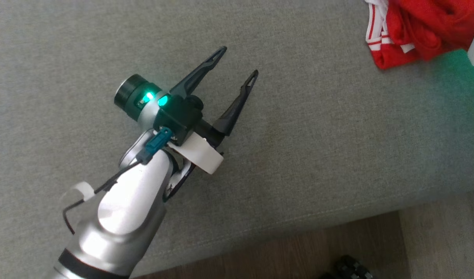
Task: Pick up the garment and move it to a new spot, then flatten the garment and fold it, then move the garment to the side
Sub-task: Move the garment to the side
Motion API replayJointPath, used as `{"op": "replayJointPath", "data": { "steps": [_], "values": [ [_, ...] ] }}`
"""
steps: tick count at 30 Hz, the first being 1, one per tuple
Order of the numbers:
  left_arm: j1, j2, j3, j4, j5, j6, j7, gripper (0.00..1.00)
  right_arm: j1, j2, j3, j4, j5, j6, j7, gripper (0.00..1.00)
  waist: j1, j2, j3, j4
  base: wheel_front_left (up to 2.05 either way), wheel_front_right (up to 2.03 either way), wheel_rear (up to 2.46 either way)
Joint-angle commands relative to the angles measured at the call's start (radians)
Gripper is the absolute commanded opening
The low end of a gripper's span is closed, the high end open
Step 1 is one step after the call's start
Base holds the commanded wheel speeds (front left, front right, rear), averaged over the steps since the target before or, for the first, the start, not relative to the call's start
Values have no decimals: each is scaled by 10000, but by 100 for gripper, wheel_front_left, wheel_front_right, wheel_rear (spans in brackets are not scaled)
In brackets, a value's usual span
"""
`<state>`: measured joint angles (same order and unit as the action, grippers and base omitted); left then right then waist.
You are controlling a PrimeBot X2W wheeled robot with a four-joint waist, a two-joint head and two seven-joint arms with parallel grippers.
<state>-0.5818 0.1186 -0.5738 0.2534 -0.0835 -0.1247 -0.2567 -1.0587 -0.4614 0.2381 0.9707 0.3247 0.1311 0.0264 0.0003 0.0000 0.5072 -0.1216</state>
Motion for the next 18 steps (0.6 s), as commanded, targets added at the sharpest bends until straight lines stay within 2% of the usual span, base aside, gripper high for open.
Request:
{"op": "replayJointPath", "data": {
  "steps": [1,3,5,6,7,18],
  "values": [
    [-205,194,264,-279,-66,-54,-51,100,-235,-140,42,-198,36,-4,-41,0,-3,0,197,-122,0,0,0],
    [-211,232,283,-266,-95,-55,-51,100,-254,-230,389,-244,-341,-4,-235,0,-3,0,232,-105,0,0,0],
    [-179,234,338,-275,-131,-55,-51,100,-201,-67,355,-206,-187,-4,-288,0,-3,0,227,-75,0,0,0],
    [-158,230,390,-286,-154,-46,-51,100,-183,-40,335,-192,-155,-4,-312,44,-3,0,222,-57,0,0,0],
    [-136,220,444,-298,-174,-31,-51,100,-169,-42,328,-187,-164,-4,-366,100,-3,0,211,-36,0,0,0],
    [352,-48,770,-358,-318,27,-51,100,-64,40,204,-147,-338,-4,-621,100,-3,0,-576,315,0,0,0]
  ]
}}
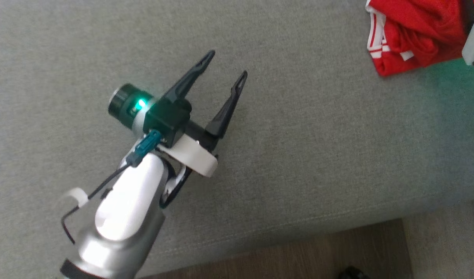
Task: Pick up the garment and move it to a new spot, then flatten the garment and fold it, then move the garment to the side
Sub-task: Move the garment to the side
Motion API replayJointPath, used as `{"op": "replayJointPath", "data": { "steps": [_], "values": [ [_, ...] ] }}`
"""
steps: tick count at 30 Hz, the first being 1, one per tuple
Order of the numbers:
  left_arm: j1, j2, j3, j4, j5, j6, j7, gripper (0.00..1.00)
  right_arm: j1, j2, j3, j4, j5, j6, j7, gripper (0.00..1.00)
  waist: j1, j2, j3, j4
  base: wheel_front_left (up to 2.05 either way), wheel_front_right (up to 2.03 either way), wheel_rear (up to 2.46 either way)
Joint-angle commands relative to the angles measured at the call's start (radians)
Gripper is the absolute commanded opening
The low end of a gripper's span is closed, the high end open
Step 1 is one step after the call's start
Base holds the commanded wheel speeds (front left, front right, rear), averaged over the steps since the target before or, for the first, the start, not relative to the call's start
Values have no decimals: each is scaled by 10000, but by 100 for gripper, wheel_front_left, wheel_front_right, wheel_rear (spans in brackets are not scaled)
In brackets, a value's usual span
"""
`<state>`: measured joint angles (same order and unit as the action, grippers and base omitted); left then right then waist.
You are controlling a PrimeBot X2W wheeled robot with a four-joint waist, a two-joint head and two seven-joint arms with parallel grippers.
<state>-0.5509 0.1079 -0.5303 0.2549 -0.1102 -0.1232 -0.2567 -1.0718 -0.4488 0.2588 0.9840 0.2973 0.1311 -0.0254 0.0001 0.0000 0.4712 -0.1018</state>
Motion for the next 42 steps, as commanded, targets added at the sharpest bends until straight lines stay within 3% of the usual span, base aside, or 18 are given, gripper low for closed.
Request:
{"op": "replayJointPath", "data": {
  "steps": [1,11,19,26,34,38,42],
  "values": [
    [153,9,393,-391,-95,31,-51,100,112,-119,10,-283,-215,-4,-175,100,-1,0,-406,192,0,0,0],
    [1765,-300,1240,-714,-481,223,-51,100,623,-158,-809,40,-2253,-4,-560,100,-1,0,-2161,938,0,0,0],
    [3137,-423,2257,-1012,-643,447,-51,100,1959,1268,-1383,-633,-1975,-4,-1386,100,-1,0,-3552,1511,0,0,0],
    [4545,-512,3069,-1199,-884,647,-51,100,4381,2511,-1745,-2288,-1346,-4,-2107,100,-1,0,-4771,2059,0,0,0],
    [5813,-570,3388,-1640,-1147,841,-51,100,7551,3705,-2821,-5067,-1694,-4,-2317,100,-1,0,-5454,2685,0,0,0],
    [6232,-573,3504,-1826,-1610,941,-51,100,8766,3944,-3258,-6436,-1873,-4,-2347,100,-1,0,-5558,2818,0,0,0],
    [6478,-574,3543,-1869,-1525,823,-51,100,9672,3979,-3296,-7259,-1169,-4,-2358,100,-1,0,-5651,2890,0,0,0]
  ]
}}
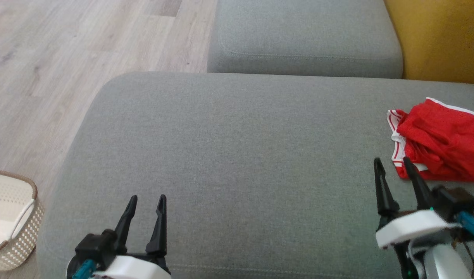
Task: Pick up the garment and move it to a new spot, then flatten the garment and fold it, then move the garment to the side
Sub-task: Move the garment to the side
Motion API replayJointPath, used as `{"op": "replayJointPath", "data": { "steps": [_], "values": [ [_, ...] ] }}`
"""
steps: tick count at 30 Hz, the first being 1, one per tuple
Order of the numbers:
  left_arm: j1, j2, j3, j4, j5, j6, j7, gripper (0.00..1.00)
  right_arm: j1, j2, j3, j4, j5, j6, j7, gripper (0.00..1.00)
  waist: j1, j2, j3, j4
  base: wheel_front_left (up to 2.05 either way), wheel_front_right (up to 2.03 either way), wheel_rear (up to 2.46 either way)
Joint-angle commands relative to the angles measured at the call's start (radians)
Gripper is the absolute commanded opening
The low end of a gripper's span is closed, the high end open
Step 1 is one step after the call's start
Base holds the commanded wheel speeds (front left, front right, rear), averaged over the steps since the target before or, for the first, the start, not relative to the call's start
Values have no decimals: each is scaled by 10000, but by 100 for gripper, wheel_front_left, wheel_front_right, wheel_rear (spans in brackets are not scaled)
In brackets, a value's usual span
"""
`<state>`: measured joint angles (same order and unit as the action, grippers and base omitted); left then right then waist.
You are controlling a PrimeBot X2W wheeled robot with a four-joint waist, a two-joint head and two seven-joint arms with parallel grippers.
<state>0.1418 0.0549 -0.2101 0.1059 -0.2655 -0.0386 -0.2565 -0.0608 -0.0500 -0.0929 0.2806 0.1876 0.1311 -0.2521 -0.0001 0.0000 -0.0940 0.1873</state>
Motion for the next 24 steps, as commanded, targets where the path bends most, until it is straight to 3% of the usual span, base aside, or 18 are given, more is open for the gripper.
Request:
{"op": "replayJointPath", "data": {
  "steps": [1,9,24],
  "values": [
    [-406,-45,395,-397,91,-11,-53,100,-236,-8,269,-445,21,-4,-92,100,1,0,-17,-1,0,0,0],
    [-218,-46,547,-500,484,228,-53,100,1043,-5,392,-1303,317,-4,-95,100,1,0,-71,-84,0,0,0],
    [-204,-47,555,-697,623,624,-53,100,1076,-4,401,-1538,221,-4,-96,100,1,0,-56,-209,0,0,0]
  ]
}}
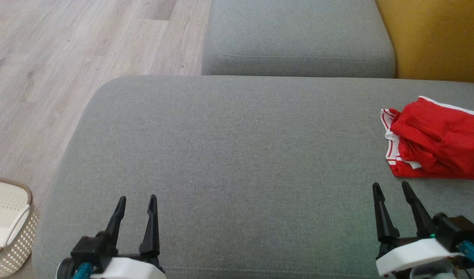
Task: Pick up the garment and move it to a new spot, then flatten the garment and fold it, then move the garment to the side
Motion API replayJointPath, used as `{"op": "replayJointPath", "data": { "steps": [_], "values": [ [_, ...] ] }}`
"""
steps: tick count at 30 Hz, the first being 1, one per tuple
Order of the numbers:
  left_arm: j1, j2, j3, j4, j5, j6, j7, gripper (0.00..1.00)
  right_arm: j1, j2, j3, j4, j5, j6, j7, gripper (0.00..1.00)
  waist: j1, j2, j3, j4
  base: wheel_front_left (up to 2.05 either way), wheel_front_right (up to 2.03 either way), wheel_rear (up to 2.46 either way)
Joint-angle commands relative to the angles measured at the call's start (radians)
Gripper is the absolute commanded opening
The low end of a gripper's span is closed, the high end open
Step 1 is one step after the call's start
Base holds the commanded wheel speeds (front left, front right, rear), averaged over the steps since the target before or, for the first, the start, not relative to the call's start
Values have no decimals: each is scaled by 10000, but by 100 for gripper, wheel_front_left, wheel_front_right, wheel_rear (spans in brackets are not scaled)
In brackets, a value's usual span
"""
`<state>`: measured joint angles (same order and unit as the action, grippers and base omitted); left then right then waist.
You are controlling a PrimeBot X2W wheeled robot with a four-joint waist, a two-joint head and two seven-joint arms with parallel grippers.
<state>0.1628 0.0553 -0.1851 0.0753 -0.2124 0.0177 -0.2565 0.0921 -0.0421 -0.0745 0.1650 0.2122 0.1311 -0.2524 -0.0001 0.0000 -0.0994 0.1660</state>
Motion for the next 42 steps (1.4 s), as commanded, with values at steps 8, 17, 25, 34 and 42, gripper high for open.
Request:
{"op": "replayJointPath", "data": {
  "steps": [8,17,25,34,42],
  "values": [
    [-438,-51,220,-359,241,225,-53,100,-481,-82,272,-500,-59,-4,-93,100,1,0,24,-17,0,0,0],
    [-482,-51,264,-24,-62,163,-53,100,-436,-82,316,-542,-94,-4,-93,100,1,0,48,-57,0,0,0],
    [-429,-51,339,-197,-261,-63,-53,100,-422,-82,414,-570,-206,-4,-93,100,1,0,59,-84,0,0,0],
    [-323,-51,510,-218,-565,-84,-53,100,-441,-82,291,-621,-198,-4,-93,100,1,0,50,-84,0,0,0],
    [130,-4,71,634,-852,-176,12,0,118,44,115,297,-161,0,23,0,1,0,57,-85,0,0,0]
  ]
}}
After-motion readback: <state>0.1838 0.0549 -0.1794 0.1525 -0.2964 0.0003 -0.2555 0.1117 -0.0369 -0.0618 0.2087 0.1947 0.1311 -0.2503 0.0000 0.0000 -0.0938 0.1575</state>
